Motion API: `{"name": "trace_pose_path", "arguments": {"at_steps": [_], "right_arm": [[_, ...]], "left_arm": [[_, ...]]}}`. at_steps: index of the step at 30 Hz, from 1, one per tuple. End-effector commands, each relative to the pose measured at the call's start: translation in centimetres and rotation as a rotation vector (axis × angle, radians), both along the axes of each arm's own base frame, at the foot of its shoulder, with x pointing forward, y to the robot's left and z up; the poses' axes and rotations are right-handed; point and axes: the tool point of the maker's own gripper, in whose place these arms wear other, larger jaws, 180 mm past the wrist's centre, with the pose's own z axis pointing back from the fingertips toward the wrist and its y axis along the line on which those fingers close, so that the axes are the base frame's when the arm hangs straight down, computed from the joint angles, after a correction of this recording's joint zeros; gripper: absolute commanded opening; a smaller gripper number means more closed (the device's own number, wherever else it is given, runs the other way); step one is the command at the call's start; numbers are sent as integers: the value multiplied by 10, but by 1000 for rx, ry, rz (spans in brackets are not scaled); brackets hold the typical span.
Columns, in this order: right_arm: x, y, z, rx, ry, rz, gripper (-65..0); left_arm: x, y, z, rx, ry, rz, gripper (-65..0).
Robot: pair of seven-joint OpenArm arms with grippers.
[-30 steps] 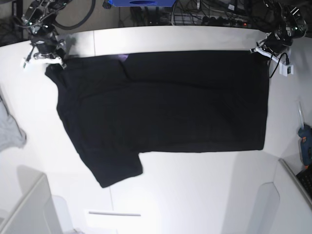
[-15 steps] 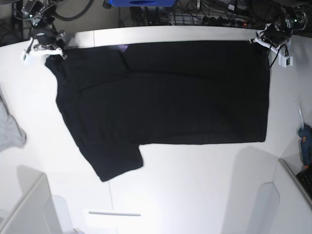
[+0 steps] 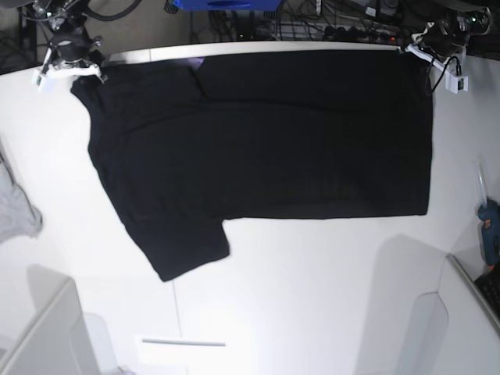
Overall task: Fold the T-shirt properly
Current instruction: 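Hold both shoulder corners and pull the shirt further toward the robot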
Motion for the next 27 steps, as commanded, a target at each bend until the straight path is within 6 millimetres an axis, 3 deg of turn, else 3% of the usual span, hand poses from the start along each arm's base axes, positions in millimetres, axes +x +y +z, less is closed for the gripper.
{"name": "trace_pose_path", "arguments": {"at_steps": [1,24,25,26,27], "right_arm": [[0,-6,7,-25,-21,0,-650],[-9,-5,5,-24,1,0,-650],[-9,-5,5,-24,1,0,-638],[-9,-5,5,-25,0,0,-578],[-9,-5,5,-25,0,0,-512]], "left_arm": [[-7,2,2,11,17,-7,-650],[-16,1,0,13,40,-7,-650],[-16,1,0,13,40,-7,-650],[-15,2,0,14,38,-6,-650],[-15,2,0,14,38,-6,-581]]}}
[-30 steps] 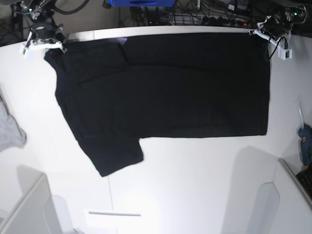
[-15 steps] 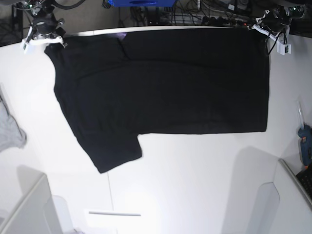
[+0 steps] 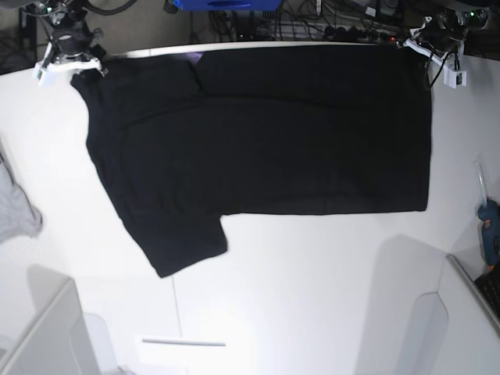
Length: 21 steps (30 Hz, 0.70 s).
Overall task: Fold the T-shirt properly
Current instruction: 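Hold both shoulder corners and pull the shirt further toward the robot, then release both corners and move both grippers toward the shirt's hem corners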
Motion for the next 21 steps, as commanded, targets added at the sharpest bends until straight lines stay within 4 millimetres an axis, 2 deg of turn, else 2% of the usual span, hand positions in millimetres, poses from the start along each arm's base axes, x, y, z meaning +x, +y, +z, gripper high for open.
{"name": "trace_pose_path", "arguments": {"at_steps": [1,3,5,8,12,16,19,21], "right_arm": [[4,-6,9,-26,-31,-1,-464],[3,-6,9,-28,-32,-2,-384],[0,-14,11,-42,-32,-23,-372],[-11,-33,15,-73,-29,-91,-365],[-16,-56,27,-122,-44,-145,-363],[-6,-68,36,-145,-83,-174,-363],[10,-73,48,-174,-120,-141,-363],[29,-72,55,-181,-157,-113,-363]], "left_arm": [[-7,5,1,20,27,-8,-517],[-7,4,1,20,26,-9,-380],[-7,4,1,20,26,-9,-276],[-8,20,8,49,11,31,-188],[-11,53,26,118,-24,113,-178],[0,82,58,206,-105,166,-178],[15,93,85,275,-177,167,-179],[23,92,93,289,-203,155,-179]]}}
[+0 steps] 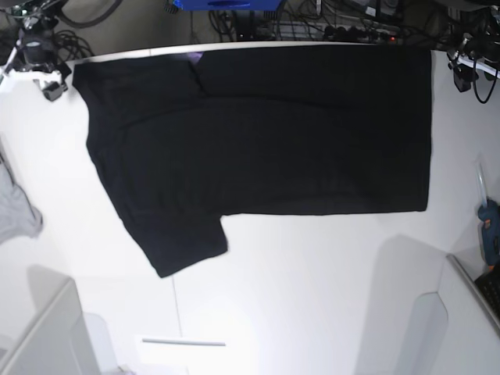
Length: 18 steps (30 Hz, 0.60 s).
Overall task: Fold the T-shirt properly
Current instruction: 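Release both corners and move both grippers toward the shirt's hem corners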
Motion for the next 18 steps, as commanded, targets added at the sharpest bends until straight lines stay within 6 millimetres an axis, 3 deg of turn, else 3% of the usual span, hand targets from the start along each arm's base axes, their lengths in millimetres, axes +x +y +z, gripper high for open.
{"name": "trace_pose_path", "arguments": {"at_steps": [1,3,10,14,18], "right_arm": [[16,-5,15,-39,-51,30,-363],[36,1,20,-42,-78,78,-363],[74,9,37,-52,-158,129,-365],[94,8,49,-55,-202,141,-365],[120,16,56,-32,-201,209,-366]], "left_arm": [[10,1,11,22,-35,-18,-183],[22,6,19,41,-63,-27,-230],[43,24,30,151,-63,-13,-629],[56,31,37,194,-80,1,-650],[86,19,36,230,-59,-101,-650]]}}
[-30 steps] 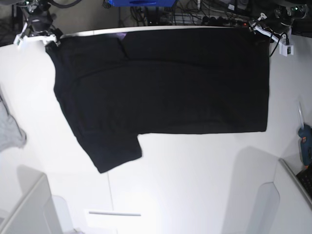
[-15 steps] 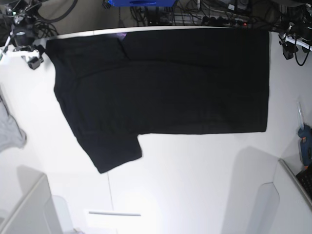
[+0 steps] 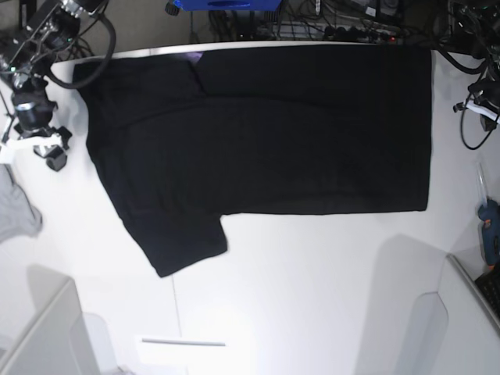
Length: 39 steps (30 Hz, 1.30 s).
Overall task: Fold the T-shirt properly
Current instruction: 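Release both corners and move both grippers toward the shirt's hem corners, then grasp the hem corners with both grippers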
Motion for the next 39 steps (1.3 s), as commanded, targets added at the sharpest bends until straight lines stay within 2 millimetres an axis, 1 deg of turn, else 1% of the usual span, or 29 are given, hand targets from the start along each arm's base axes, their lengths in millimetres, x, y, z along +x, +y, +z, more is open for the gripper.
{"name": "trace_pose_path", "arguments": {"at_steps": [1,3,8,11,14,15,17,18,20,22,24,25,28,29,30,33,35,37,39], "right_arm": [[11,-1,12,-16,-42,15,-368],[23,3,12,-7,-51,39,-368],[50,15,8,11,-47,108,-369],[69,21,-7,33,-7,145,-366],[86,27,-22,32,41,167,-365],[90,28,-26,26,55,172,-365],[101,30,-32,4,87,186,-363],[107,32,-36,2,102,195,-356],[119,38,-43,10,128,213,-312],[130,40,-48,22,137,215,-287],[138,38,-50,17,138,204,-284],[145,40,-49,9,130,209,-282],[157,52,-51,-4,132,244,-281],[162,52,-50,-16,132,255,-281],[165,53,-49,-24,135,267,-270],[179,65,-54,-28,152,308,-225],[185,70,-56,-23,154,314,-216],[191,70,-57,-18,147,308,-212],[198,72,-57,-10,137,312,-212]], "left_arm": [[14,-2,11,38,-23,-43,-650],[28,-12,8,44,-18,-84,-650],[57,-21,14,92,-27,-123,-650],[75,-30,18,121,-34,-157,-650],[91,-38,15,130,-26,-183,-650],[94,-38,12,125,-23,-185,-627],[100,-37,5,102,-16,-180,-541],[104,-37,3,88,-18,-178,-508],[108,-36,-2,72,-10,-171,-464],[110,-33,-7,56,-5,-160,-444],[113,-31,-9,46,-4,-154,-441],[114,-28,-9,48,-2,-152,-439],[115,-25,-12,36,3,-148,-439],[117,-25,-11,36,0,-146,-438],[117,-23,-10,41,3,-145,-438],[117,-18,-11,40,10,-141,-431],[118,-14,-10,44,12,-137,-392],[118,-12,-12,37,18,-133,-323],[119,-10,-12,40,21,-131,-275]]}}
